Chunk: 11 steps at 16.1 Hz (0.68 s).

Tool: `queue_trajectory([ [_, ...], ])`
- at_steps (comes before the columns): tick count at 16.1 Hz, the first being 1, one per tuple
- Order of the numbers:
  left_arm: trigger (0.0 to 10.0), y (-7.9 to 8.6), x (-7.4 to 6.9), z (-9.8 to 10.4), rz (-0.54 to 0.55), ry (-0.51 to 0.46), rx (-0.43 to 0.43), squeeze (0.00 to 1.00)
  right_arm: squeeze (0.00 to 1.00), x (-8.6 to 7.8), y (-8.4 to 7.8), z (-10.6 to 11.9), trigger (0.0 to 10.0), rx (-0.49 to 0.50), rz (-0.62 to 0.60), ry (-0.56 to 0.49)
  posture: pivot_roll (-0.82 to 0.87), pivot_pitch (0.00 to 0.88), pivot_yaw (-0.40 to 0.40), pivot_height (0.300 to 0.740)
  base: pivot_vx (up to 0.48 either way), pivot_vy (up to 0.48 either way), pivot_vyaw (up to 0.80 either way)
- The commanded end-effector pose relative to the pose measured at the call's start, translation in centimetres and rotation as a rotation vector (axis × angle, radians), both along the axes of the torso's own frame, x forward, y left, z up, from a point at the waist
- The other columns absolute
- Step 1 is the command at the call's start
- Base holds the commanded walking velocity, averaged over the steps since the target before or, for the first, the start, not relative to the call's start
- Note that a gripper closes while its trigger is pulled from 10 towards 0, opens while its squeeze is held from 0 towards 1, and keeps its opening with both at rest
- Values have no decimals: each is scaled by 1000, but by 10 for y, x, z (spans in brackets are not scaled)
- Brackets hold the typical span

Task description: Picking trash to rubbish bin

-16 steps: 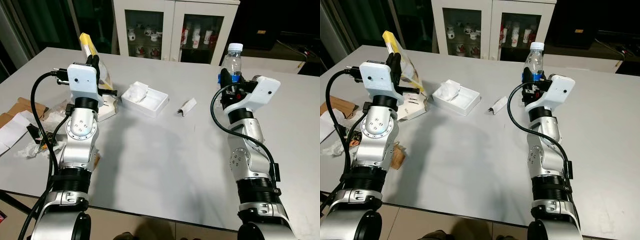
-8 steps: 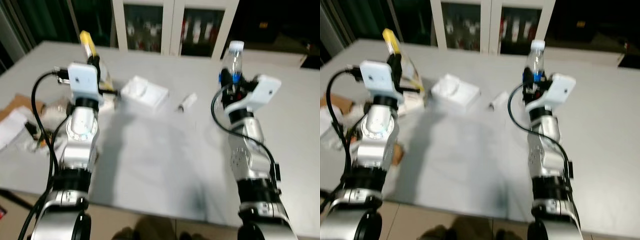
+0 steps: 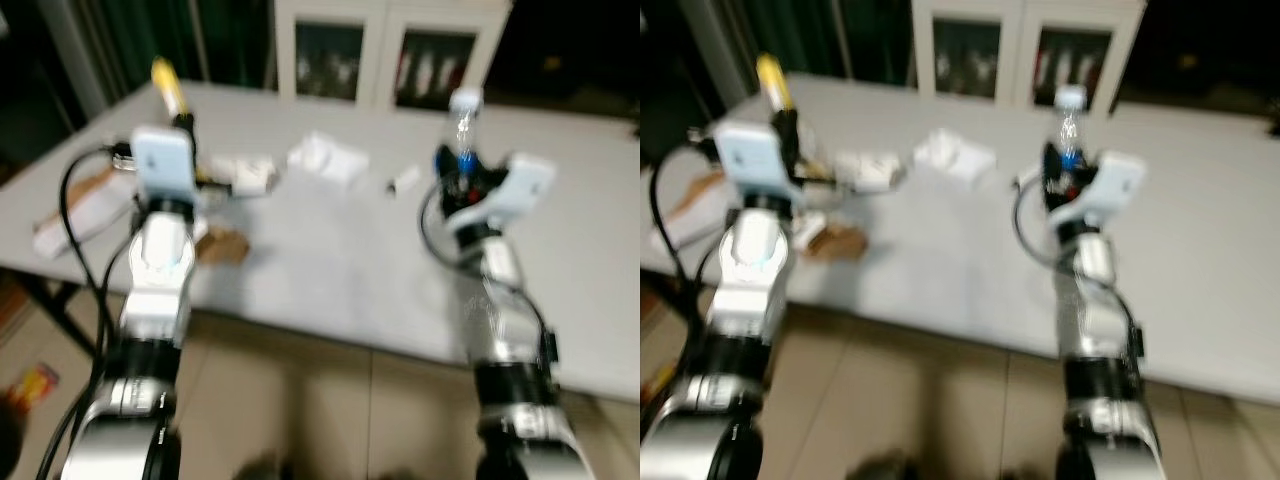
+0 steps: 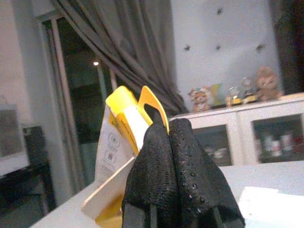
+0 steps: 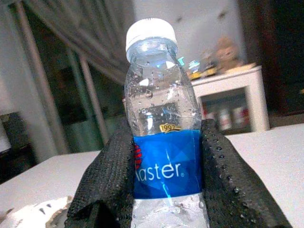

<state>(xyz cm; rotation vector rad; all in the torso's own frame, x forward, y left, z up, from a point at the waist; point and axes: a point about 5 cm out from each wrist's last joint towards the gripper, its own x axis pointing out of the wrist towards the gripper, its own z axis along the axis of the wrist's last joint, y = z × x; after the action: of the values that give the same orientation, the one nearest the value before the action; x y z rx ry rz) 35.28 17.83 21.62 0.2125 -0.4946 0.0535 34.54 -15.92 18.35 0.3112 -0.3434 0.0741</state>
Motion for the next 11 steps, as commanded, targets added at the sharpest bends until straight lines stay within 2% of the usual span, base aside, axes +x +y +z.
queue_trajectory([
  [1, 10000, 2, 0, 4, 13, -13, 3, 0, 0, 0, 3, 5, 10000, 10, 3, -18, 23, 0, 3, 740, -281, 0, 0],
  [11, 10000, 3, 1, 7, 13, -19, 1, 0, 0, 0, 2, 3, 10000, 16, 6, -10, 21, 0, 2, 740, -283, 0, 0],
])
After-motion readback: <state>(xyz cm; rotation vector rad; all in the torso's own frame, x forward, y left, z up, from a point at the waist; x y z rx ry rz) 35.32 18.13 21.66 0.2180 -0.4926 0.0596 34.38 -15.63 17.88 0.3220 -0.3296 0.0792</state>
